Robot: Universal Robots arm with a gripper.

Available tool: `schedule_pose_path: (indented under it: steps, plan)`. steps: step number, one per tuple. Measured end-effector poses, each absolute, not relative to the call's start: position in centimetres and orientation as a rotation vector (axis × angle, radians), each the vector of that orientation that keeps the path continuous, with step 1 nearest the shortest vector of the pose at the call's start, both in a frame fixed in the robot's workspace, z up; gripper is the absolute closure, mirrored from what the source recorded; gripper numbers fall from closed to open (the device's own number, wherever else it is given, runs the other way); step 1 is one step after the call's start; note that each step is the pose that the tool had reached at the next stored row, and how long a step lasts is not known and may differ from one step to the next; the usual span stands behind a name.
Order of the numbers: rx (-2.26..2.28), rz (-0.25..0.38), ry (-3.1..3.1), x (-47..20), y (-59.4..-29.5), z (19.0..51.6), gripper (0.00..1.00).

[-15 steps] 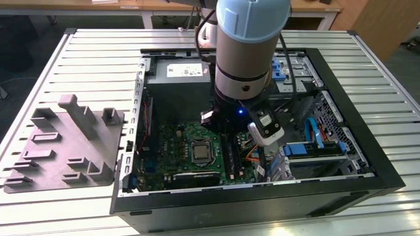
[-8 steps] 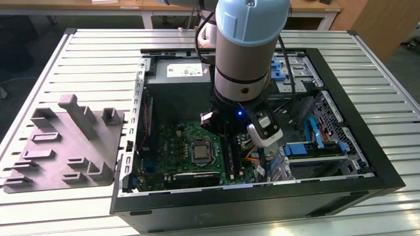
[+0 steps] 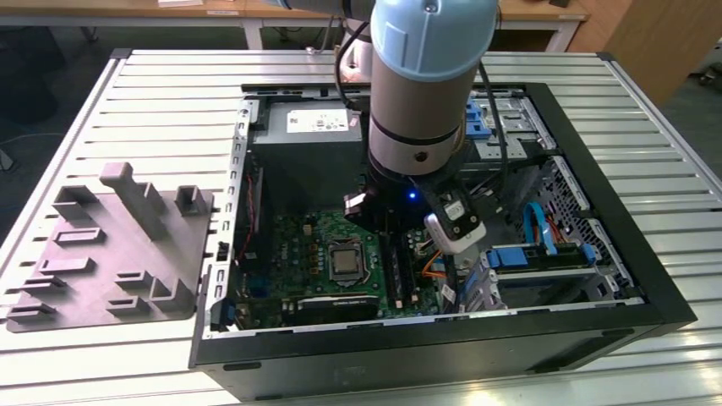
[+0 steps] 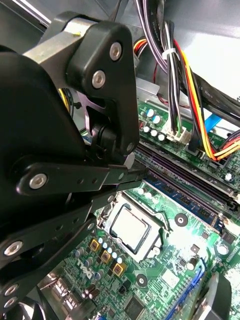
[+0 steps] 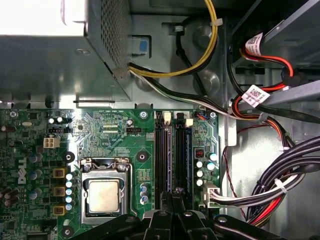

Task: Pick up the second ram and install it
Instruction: 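Insert the second ram into the second slot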

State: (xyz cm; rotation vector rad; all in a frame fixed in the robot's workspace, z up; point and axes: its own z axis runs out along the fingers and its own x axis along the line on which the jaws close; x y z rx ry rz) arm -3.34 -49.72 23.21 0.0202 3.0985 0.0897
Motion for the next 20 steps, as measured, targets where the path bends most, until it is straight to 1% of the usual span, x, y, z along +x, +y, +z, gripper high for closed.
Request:
schedule_pose_path:
  steps: [20]
  plan:
    - [0.020,0.091,3.098,-3.43,-49.76,22.86,0.89]
